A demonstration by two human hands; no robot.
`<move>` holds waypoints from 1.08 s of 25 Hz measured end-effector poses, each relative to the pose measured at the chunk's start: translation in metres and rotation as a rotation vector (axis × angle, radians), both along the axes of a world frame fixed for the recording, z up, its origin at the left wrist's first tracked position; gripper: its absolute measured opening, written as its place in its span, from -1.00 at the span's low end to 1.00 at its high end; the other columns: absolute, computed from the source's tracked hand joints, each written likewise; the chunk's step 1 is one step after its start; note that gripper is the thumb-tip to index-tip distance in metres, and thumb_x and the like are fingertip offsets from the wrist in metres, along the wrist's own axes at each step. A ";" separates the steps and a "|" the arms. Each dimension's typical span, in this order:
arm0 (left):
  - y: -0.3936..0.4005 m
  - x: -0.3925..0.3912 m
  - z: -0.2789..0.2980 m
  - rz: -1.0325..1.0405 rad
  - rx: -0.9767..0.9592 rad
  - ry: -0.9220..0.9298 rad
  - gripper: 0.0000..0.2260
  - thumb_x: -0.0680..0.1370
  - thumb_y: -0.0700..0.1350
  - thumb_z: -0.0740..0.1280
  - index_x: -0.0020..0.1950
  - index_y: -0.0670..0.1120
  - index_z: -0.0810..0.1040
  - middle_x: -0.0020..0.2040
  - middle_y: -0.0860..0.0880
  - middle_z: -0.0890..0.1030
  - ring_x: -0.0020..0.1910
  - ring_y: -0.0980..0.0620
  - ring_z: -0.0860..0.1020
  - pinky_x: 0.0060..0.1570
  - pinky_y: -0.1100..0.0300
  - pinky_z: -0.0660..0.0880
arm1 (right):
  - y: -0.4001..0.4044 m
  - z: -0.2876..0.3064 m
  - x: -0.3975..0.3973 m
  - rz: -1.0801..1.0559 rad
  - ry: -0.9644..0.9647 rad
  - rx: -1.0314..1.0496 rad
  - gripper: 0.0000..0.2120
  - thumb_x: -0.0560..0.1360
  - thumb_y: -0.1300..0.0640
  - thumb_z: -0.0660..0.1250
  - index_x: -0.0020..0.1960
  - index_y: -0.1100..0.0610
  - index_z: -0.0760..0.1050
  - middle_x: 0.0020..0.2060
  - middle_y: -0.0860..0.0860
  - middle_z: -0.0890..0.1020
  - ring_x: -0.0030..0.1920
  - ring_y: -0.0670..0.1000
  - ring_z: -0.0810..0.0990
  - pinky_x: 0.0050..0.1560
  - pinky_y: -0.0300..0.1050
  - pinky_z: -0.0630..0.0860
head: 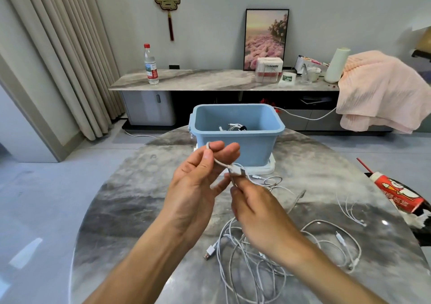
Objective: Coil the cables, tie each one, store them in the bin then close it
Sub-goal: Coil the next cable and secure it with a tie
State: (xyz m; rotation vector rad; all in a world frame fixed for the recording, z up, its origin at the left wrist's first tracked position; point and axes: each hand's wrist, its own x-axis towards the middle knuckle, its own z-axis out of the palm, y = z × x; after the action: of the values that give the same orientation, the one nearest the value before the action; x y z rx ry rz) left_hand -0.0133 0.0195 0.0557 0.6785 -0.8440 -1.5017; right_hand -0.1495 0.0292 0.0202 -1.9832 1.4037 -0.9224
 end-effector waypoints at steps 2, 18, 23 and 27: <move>-0.002 0.000 -0.001 0.049 -0.024 -0.069 -0.81 0.53 -0.08 0.25 0.10 -0.06 0.54 -0.02 -0.04 0.72 0.18 -0.02 0.62 0.31 -0.07 0.36 | 0.013 0.005 0.007 0.029 0.100 -0.023 -0.85 0.66 0.07 0.09 0.13 -0.02 0.41 -0.31 -0.01 0.57 -0.26 0.05 0.57 -0.18 0.08 0.49; 0.006 0.002 0.002 -0.320 -0.138 -0.233 -0.77 0.55 -0.16 0.21 -0.03 -0.19 0.65 -0.37 -0.03 0.41 -0.37 0.05 0.41 0.15 -0.10 0.28 | -0.020 0.046 -0.060 -0.010 -0.325 -0.306 -0.78 0.47 -0.10 0.42 -0.21 0.03 0.68 -0.45 0.08 0.59 -0.44 0.05 0.47 -0.42 -0.06 0.39; 0.008 0.000 0.006 -0.158 -0.017 0.123 -0.89 0.53 -0.18 0.30 -0.09 -0.08 0.63 -0.26 -0.01 0.61 -0.08 0.02 0.65 0.27 -0.16 0.35 | -0.009 0.004 -0.016 -0.040 -0.350 -0.110 -0.80 0.65 0.12 0.22 -0.02 0.09 0.61 -0.50 -0.18 0.46 -0.46 -0.18 0.38 -0.37 -0.26 0.29; 0.002 0.004 0.004 0.093 -0.116 -0.124 -0.87 0.51 -0.15 0.31 0.00 -0.09 0.62 -0.10 -0.04 0.72 0.01 0.08 0.67 0.10 0.12 0.51 | 0.014 0.006 0.007 0.027 -0.014 -0.039 -0.81 0.66 0.07 0.13 0.18 -0.05 0.49 -0.39 -0.07 0.55 -0.33 -0.03 0.54 -0.23 0.00 0.46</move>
State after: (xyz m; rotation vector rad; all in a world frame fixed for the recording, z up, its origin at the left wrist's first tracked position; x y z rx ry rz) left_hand -0.0089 0.0214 0.0598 0.7205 -0.9727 -1.3272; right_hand -0.1420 0.0427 0.0257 -2.0160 1.3577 -0.9566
